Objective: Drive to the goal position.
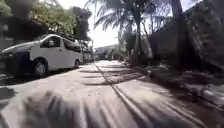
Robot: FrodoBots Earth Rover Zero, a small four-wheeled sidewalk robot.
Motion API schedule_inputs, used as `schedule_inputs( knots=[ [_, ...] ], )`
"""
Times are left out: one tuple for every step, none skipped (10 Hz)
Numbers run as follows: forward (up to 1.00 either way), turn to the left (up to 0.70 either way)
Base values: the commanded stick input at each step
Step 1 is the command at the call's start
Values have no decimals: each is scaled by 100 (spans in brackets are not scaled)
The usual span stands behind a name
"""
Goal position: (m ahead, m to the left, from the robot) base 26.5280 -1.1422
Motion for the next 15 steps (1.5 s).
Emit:
schedule_inputs(
  knots=[
    [100, 3],
    [100, 4],
    [100, 4],
    [100, 4],
    [100, 3],
    [100, 3],
    [100, 3],
    [100, 3],
    [100, 3],
    [100, 3],
    [100, 3],
    [100, 4],
    [100, 11],
    [100, 16],
    [100, 9]
  ],
)
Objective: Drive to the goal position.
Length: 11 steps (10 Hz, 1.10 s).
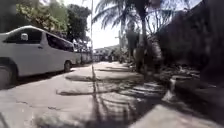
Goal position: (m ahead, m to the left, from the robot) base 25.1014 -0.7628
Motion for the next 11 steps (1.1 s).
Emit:
schedule_inputs(
  knots=[
    [100, 3],
    [100, 3],
    [100, 3],
    [100, 3],
    [100, 3],
    [100, 3],
    [100, 3],
    [100, 3],
    [100, 2],
    [100, 2],
    [100, 1]
  ],
)
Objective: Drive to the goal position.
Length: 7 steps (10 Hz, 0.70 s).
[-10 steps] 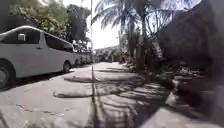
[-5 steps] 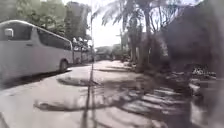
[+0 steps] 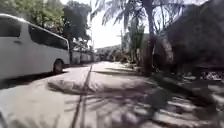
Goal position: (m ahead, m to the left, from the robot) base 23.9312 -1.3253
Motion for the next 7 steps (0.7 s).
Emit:
schedule_inputs(
  knots=[
    [100, 0],
    [100, -5],
    [100, -8],
    [100, -4],
    [100, -9],
    [100, -13],
    [100, -8]
  ],
)
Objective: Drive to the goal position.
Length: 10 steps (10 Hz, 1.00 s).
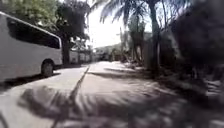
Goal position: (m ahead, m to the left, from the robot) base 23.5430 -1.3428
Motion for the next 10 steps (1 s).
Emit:
schedule_inputs(
  knots=[
    [100, -3],
    [100, 0],
    [100, 0],
    [100, 0],
    [100, 0],
    [100, 0],
    [100, 4],
    [100, 9],
    [100, 14],
    [100, 19]
  ],
)
